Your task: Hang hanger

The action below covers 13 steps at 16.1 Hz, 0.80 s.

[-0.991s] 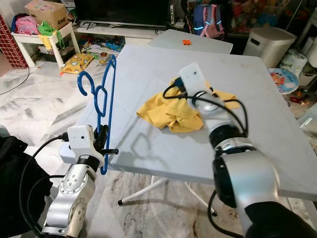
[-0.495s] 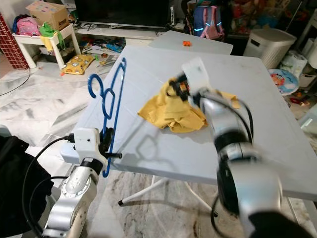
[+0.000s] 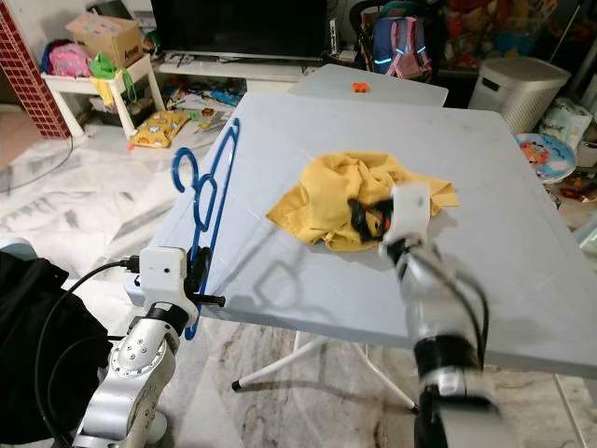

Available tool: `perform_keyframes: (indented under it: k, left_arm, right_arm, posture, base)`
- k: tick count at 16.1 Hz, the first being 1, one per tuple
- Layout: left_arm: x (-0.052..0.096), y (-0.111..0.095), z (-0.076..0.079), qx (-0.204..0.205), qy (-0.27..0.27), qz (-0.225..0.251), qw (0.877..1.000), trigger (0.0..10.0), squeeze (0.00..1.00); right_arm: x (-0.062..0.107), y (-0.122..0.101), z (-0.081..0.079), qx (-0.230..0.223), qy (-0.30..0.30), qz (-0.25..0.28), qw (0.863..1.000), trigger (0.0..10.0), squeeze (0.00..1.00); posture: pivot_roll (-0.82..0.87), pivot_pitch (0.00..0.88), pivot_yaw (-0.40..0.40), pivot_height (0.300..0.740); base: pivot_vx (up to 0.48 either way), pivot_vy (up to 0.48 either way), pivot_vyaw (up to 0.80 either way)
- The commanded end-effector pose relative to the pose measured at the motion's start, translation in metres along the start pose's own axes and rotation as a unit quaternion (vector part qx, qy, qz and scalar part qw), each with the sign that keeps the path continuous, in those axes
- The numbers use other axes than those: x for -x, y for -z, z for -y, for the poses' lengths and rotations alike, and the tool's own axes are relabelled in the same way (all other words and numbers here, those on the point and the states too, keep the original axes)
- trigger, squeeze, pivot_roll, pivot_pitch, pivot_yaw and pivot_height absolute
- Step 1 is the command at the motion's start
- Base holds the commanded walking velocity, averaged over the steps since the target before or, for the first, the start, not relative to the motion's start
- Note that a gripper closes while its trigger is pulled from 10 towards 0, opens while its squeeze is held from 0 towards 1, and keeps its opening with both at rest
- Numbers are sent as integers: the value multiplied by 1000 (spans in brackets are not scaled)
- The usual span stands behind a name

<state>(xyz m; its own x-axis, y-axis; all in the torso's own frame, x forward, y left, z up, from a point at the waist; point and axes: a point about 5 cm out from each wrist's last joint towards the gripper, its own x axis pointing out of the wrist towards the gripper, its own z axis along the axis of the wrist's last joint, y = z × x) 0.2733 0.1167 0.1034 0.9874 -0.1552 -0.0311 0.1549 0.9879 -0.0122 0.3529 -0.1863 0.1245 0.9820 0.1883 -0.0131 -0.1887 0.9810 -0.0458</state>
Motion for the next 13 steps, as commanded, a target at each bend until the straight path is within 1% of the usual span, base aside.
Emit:
perform_keyframes:
  k: [1,3,4,5,7,8,9,12,13]
  left_arm:
    - [-2,0,-1,-11,4,-8,1000,10000,0]
    - [-1,0,-3,-14,5,-8,1000,10000,0]
    - [1,1,-4,-14,4,-11,1000,10000,0]
    - [2,5,-2,-14,2,-19,1000,10000,0]
    - [2,4,2,-18,6,-16,1000,10000,0]
    - [2,3,5,-24,12,-14,1000,10000,0]
    - [1,3,6,-24,13,-14,1000,10000,0]
    - [0,3,6,-24,15,-14,1000,10000,0]
    - [0,3,7,-24,16,-15,999,10000,0]
  right_arm:
    - [1,-10,-15,-1,-30,17,999,10000,0]
    - [5,-9,-21,-11,-28,14,999,10000,0]
    - [8,-3,-25,-18,-18,3,1000,10000,0]
    - [11,6,-33,-45,-14,-9,999,10000,0]
    - [12,5,-40,-53,-7,-9,999,10000,0]
    - [13,-1,-39,-59,11,6,998,10000,0]
    - [13,-6,-35,-64,26,14,998,10000,0]
    - [14,-8,-28,-78,41,13,996,10000,0]
    - [16,-9,-27,-62,36,9,997,10000,0]
  posture:
    - [-42,0,1,740]
    - [-42,0,3,740]
    - [-35,0,2,740]
    - [-29,0,4,740]
    - [-32,0,8,740]
    - [-34,0,14,740]
    - [-37,0,17,740]
    - [-40,0,20,740]
    - [-43,0,22,740]
  base:
    - [0,0,0]
    - [0,0,0]
    - [0,0,0]
    - [0,0,0]
    - [0,0,0]
    - [-262,0,0]
    - [-259,0,0]
    - [-262,0,0]
    - [-274,0,0]
